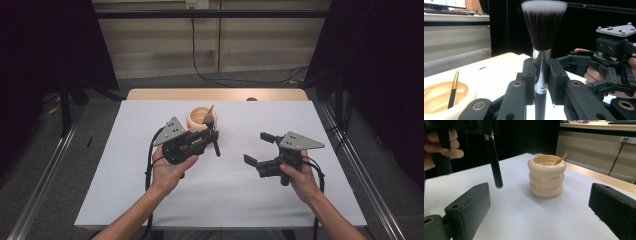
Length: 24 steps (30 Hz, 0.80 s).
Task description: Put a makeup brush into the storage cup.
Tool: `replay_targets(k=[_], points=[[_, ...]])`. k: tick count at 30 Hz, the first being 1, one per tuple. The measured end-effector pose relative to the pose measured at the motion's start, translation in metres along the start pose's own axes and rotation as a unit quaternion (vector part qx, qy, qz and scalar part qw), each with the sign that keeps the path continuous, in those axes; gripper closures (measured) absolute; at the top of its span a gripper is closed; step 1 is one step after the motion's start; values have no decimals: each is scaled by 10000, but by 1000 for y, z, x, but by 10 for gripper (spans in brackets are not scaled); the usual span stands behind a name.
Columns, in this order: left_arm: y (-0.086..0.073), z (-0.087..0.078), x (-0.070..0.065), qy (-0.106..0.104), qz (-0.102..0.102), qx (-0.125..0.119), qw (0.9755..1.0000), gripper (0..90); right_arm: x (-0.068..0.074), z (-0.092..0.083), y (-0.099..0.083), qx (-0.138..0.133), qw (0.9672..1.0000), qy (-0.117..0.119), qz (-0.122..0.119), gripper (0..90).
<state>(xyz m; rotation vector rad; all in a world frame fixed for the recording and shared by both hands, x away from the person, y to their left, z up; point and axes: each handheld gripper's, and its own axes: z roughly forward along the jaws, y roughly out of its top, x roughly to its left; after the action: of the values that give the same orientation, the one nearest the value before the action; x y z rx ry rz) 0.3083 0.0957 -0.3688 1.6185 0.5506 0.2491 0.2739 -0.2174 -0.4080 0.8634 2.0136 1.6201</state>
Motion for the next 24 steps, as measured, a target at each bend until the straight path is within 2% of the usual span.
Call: replay_targets(k=[2, 6, 8, 10, 13, 19, 24], points=[[1, -1, 1, 31, 1, 15, 10000, 775, 0, -3, -3, 6, 10000, -91, 24, 3], [3, -5, 5, 72, 3, -8, 10000, 776, -2, -9, -7, -1, 9996, -274, 8, 0], [4, -7, 7, 93, 4, -29, 10000, 776, -2, -12, -8, -66, 9995, -301, 41, 0], [5, -9, 9, 110, -17, -44, 9999, 776, -1, -16, -10, -139, 9990, -428, -2, 0], [6, -13, 13, 168, -53, -79, 9998, 775, 0, -22, -15, -139, 9989, -432, 75, 0], [8, -18, 19, 251, -103, -106, 9996, 775, 3, -38, -21, -206, 9982, -559, 54, 0], [13, -20, 23, 190, -42, -161, 9997, 775, 2, -46, -33, 28, 9973, -703, 190, 0]])
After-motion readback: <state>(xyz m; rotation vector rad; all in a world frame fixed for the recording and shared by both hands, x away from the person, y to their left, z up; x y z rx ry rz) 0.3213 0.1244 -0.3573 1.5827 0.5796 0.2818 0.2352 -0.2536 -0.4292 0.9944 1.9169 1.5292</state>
